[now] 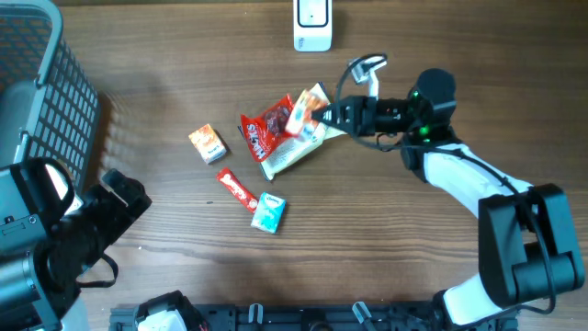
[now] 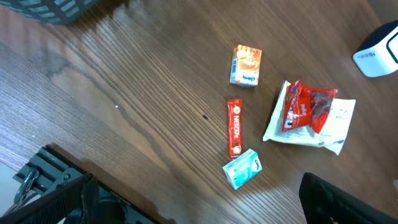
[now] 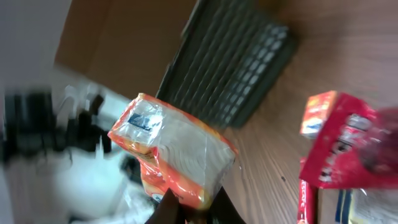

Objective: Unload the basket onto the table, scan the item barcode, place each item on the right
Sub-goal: 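Lift the orange pack and carry it toward the white scanner, then hold the orange pack in front of the white scanner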

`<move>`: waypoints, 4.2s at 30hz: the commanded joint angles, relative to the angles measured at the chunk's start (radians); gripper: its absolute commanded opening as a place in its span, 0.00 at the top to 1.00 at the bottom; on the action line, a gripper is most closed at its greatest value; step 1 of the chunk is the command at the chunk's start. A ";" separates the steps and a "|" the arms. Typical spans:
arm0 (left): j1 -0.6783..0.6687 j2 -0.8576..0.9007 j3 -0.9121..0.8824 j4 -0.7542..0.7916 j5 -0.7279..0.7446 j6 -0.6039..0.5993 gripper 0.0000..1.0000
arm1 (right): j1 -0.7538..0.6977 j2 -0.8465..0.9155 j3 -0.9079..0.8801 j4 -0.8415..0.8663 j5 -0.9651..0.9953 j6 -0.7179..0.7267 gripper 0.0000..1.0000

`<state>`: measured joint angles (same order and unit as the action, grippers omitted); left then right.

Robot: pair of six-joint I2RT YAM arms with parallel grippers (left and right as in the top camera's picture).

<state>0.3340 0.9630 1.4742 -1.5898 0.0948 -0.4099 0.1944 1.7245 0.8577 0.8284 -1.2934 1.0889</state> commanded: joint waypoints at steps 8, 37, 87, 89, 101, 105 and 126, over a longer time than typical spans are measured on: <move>0.005 0.000 -0.002 0.002 -0.010 -0.013 0.00 | -0.045 0.010 0.009 0.098 0.080 0.145 0.96; 0.005 0.000 -0.002 0.002 -0.010 -0.013 0.00 | -0.045 0.013 0.009 0.099 0.047 0.121 0.95; 0.005 0.000 -0.002 0.002 -0.010 -0.013 0.00 | 0.252 0.181 0.764 -0.956 1.742 -0.970 0.95; 0.005 0.000 -0.002 0.002 -0.010 -0.013 0.00 | 0.254 0.235 0.764 -0.867 1.708 -1.059 0.95; 0.005 0.000 -0.002 0.002 -0.010 -0.013 0.00 | 0.270 0.459 0.764 -0.515 1.625 -1.997 0.96; 0.005 0.000 -0.002 0.002 -0.010 -0.013 0.00 | 0.269 0.527 0.764 -0.506 1.625 -2.219 0.95; 0.005 0.000 -0.002 0.002 -0.010 -0.013 0.00 | 0.205 0.585 0.764 -0.200 1.878 -2.530 0.96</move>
<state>0.3340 0.9630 1.4742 -1.5898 0.0948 -0.4099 0.4519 2.3138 1.6108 0.5987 0.4755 -1.3804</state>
